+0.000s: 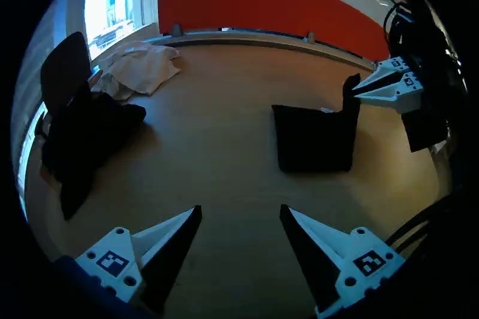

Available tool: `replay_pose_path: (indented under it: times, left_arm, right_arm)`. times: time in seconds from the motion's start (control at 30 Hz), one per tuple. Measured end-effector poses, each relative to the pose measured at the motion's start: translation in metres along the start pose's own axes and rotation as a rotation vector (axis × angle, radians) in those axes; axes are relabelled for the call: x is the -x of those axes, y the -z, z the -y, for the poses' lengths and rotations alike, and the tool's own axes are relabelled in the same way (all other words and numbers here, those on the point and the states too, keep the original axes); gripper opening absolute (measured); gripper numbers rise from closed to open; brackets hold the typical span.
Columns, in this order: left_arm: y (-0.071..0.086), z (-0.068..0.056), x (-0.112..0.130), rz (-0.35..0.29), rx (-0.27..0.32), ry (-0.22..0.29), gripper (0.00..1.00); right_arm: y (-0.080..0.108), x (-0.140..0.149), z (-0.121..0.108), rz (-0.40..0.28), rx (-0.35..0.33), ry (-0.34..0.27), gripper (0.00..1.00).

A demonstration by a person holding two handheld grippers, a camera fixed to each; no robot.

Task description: Fold towel

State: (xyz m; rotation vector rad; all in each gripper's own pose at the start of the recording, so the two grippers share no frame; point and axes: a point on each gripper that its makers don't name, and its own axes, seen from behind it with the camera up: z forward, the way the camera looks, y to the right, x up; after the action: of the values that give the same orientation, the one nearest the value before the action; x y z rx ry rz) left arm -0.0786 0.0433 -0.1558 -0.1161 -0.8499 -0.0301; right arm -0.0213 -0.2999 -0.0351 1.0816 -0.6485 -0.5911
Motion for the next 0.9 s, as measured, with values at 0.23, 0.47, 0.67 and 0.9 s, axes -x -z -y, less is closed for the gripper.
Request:
replay_pose_path:
  times: [0.23, 0.47, 0.67, 0.9]
  left_arm:
    - [0.002, 0.004, 0.004, -0.002, -0.004, 0.036, 0.97]
    - [0.002, 0.009, 0.007, 0.002, -0.008, 0.06, 0.97]
    - [0.003, 0.012, 0.01, 0.005, -0.01, 0.065, 0.97]
    - [0.003, 0.015, 0.011, 0.009, -0.01, 0.069, 0.97]
  right_arm:
    - [-0.049, -0.007, 0.036, 0.028, -0.098, 0.039, 0.06]
    - [-0.086, 0.001, 0.06, 0.069, -0.161, 0.023, 0.06]
    - [-0.09, 0.003, 0.062, 0.074, -0.163, 0.011, 0.08]
    - [-0.082, 0.007, 0.059, 0.071, -0.158, -0.029, 0.47]
